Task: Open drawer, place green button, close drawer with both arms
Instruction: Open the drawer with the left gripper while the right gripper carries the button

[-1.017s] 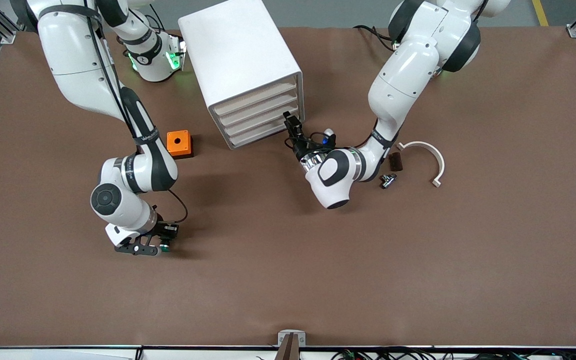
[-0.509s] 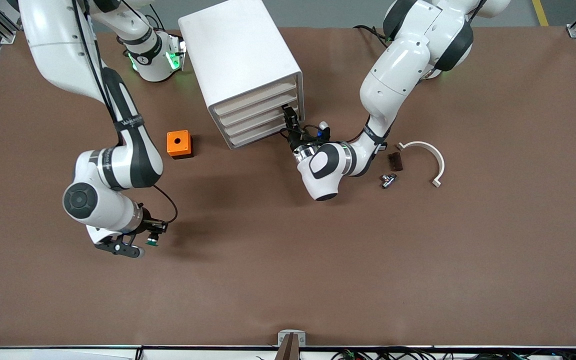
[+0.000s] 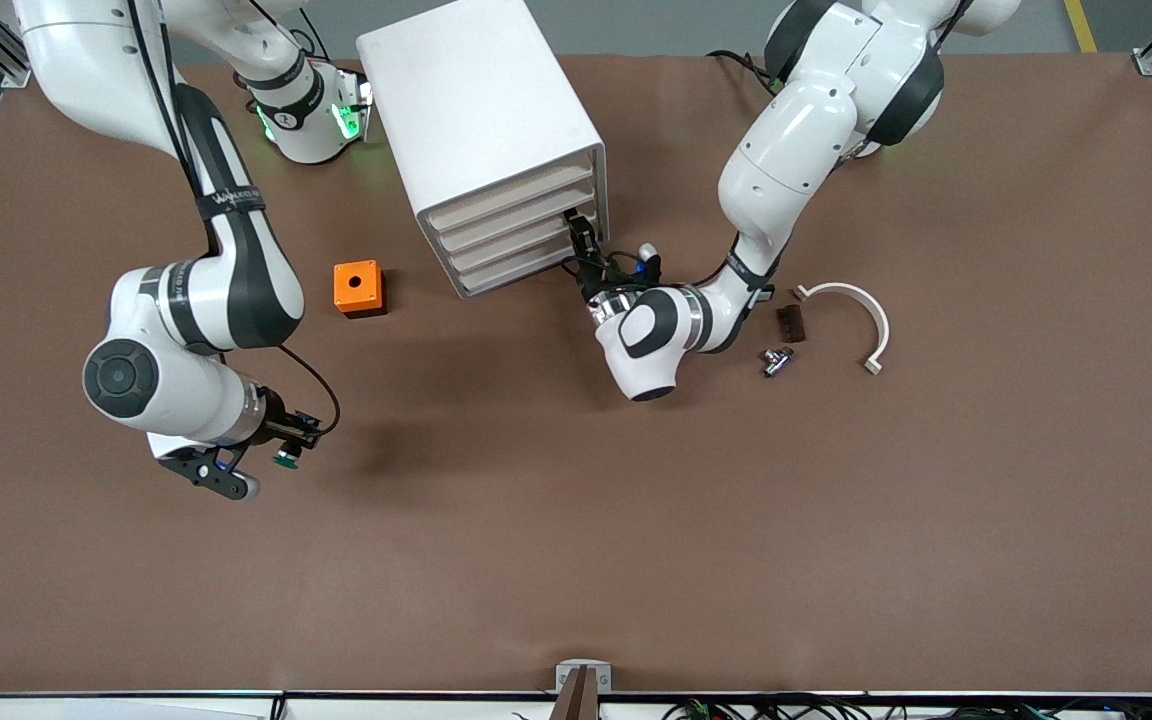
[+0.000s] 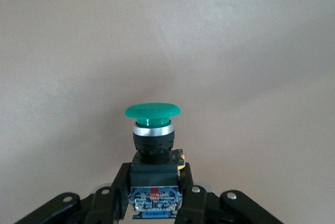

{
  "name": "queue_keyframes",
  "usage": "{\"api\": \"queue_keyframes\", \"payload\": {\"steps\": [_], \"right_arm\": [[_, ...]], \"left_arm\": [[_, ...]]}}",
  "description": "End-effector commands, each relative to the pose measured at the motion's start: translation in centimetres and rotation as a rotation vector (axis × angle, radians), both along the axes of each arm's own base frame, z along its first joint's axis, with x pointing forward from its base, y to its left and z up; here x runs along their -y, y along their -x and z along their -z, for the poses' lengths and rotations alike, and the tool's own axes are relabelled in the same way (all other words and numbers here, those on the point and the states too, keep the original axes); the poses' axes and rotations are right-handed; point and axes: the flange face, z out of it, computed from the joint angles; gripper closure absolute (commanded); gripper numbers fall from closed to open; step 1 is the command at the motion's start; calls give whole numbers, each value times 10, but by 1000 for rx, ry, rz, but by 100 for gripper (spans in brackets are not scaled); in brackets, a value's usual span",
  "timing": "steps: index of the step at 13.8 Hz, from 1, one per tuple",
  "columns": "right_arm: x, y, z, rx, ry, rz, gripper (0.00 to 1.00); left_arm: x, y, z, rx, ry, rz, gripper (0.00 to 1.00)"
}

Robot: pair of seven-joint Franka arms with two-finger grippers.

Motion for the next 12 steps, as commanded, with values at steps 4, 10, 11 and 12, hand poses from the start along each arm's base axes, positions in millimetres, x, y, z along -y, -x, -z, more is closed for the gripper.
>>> {"api": "queue_keyframes", "payload": {"steps": [4,10,11,12], "right_arm": [[-49,35,-23,-25,14,156,100],[-120,68,-38,-34,43,310,100],[-131,77,-35,-41,52,330,100],[-142,85,-34,-44,55,346,100]], "left_arm": [[-6,-12,0,-25,-19,-34,98],[-34,-45,-3,-35,-8,-122,97],[-41,-54,-4,-37,-3,-146,97],[-48,-63,-5,-41,4,-171,97]]}}
